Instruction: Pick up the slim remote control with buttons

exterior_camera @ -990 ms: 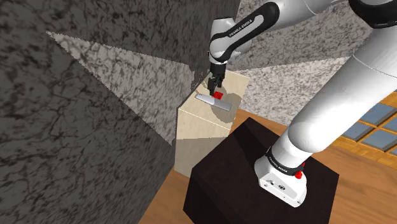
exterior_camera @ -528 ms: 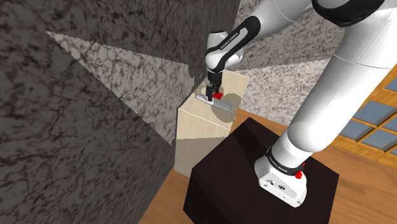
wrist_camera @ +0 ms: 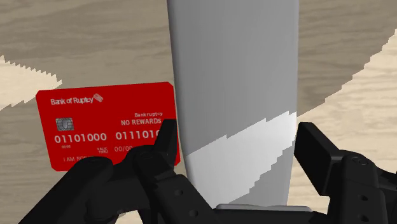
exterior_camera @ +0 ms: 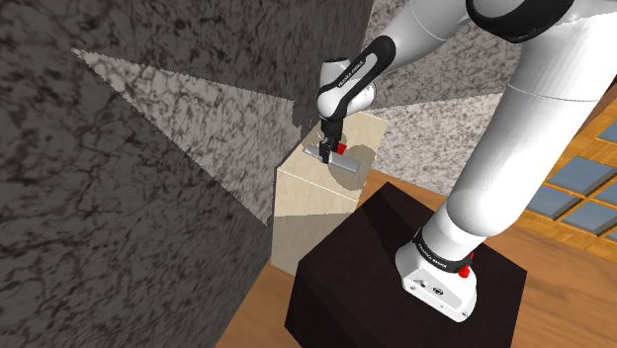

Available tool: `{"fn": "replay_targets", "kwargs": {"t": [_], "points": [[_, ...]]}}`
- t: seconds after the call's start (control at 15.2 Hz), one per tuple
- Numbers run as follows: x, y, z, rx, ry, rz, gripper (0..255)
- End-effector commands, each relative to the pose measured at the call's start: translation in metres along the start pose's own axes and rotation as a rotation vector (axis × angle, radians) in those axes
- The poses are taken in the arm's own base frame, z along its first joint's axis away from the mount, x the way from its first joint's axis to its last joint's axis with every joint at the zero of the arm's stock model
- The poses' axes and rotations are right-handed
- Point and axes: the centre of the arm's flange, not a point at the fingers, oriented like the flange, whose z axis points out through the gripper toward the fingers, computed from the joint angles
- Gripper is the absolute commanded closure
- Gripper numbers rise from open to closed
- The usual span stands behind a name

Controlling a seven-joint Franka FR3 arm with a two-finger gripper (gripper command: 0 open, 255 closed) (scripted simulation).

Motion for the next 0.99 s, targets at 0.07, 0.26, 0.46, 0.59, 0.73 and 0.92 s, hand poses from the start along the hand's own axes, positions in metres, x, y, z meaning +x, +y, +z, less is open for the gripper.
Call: {"fn": "replay_targets", "kwargs": {"t": [0.07, 0.26, 0.46, 0.59, 0.73, 0.92], "points": [[0.0, 0.0, 0.001, 0.0, 0.0, 0.001, 255], [0.0, 0.0, 0.001, 0.0, 0.0, 0.001, 255], [0.001, 0.001, 0.001, 0.0, 0.0, 0.001, 255], [-0.001, 0.001, -0.009, 0.0, 0.0, 0.001, 255], [-0.003, 0.001, -0.02, 0.0, 0.0, 0.001, 255], [-0.005, 0.001, -0.035, 0.0, 0.0, 0.001, 255]]}}
